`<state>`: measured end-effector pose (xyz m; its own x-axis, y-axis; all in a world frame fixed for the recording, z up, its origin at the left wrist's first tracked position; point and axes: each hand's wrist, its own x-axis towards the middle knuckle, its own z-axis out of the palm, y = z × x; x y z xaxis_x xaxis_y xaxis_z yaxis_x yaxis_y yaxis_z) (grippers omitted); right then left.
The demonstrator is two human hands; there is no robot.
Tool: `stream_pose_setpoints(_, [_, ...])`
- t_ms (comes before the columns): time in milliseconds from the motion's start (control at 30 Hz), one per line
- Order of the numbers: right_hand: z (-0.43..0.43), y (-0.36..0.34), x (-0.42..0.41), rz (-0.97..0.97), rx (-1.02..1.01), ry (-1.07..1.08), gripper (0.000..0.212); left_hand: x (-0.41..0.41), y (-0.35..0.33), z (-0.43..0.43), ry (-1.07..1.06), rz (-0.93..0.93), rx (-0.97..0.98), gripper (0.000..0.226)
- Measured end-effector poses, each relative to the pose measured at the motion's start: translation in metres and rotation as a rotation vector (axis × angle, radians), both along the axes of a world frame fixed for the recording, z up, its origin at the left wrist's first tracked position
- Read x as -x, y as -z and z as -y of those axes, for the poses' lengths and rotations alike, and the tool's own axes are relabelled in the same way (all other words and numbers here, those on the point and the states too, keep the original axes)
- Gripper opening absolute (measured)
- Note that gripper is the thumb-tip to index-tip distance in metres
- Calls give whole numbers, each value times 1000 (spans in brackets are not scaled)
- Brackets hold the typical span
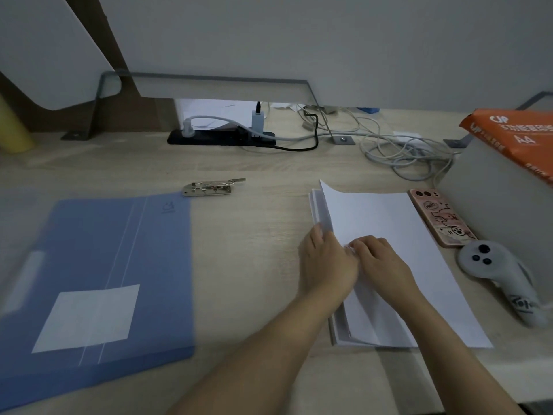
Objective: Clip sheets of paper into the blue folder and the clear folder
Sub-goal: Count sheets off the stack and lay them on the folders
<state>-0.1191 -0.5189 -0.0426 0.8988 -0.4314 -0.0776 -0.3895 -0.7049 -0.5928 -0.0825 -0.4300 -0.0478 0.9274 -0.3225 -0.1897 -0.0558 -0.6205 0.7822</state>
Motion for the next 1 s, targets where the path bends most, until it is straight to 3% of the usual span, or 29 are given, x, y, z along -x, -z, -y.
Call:
stream_pose_setpoints(233, [0, 1, 0, 4, 24, -4, 34, 2, 18, -6, 57, 20, 95, 54])
stream_pose_setpoints(600, [-4, -2, 0, 23, 60, -42, 30, 10, 12, -4, 102, 39, 83, 56])
stream_pose_setpoints(733, [-4, -5, 2, -7, 98, -58, 33, 12, 13, -6, -18, 119, 260, 41])
stream_pose_setpoints(867, [-6, -3, 1, 4, 34, -13, 33, 5, 3, -8, -166, -137, 355, 43])
stream_pose_setpoints(1000, [-6, -2, 2, -3, -15, 40, 34, -10, -2, -7, -144, -340, 349, 42])
